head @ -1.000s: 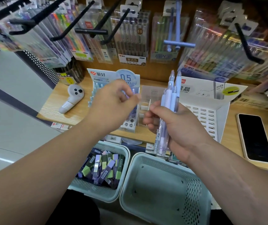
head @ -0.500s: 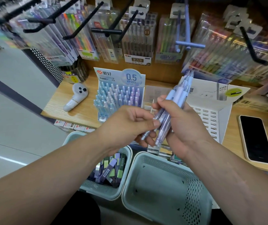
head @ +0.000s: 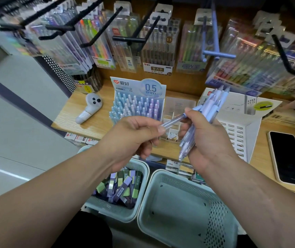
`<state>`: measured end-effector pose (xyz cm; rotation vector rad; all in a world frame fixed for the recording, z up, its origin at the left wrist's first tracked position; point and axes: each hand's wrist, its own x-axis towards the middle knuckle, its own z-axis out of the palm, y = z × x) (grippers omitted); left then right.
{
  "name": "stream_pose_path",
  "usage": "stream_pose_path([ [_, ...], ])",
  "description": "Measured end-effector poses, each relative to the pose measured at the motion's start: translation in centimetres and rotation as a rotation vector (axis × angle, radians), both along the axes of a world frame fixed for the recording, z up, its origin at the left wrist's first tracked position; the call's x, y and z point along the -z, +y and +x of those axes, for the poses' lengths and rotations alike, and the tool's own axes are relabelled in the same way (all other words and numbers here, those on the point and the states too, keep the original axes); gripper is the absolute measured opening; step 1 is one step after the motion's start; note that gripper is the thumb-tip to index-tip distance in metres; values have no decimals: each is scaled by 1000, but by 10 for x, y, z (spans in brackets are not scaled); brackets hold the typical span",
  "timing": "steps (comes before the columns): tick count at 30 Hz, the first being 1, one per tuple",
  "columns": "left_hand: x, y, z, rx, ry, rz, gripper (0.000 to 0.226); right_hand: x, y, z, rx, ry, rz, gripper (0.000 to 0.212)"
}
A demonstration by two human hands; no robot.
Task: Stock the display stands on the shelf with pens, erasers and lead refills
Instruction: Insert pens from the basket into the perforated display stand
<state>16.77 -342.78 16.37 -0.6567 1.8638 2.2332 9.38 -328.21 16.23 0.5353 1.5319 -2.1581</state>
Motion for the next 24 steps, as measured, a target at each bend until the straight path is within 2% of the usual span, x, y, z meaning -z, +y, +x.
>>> stream_pose_path([
  [5, -1, -1, 4, -176, 69, -55, 6, -1, -1, 1, -51, -24, 33, 3],
  [9, -9, -19, -2, -343, 116, -77, 4, -1, -4, 8, -75, -76, -32, 1],
  [12, -13, -32, -4, -417, 196, -180, 11, -1, -5, 10, -77, -92, -38, 8],
  [16, -12, -56, -4, -402, 225, -490, 14, -1, -2, 8, -53, -117, -31, 13],
  [20, 6, -66, -4, -179, 175, -1004, 15, 0, 2, 7, -78, -132, -43, 18],
  [24, 17, -64, -11, -62, 220, -1199, 7, 1, 5, 8, -106, -113, -25, 13],
])
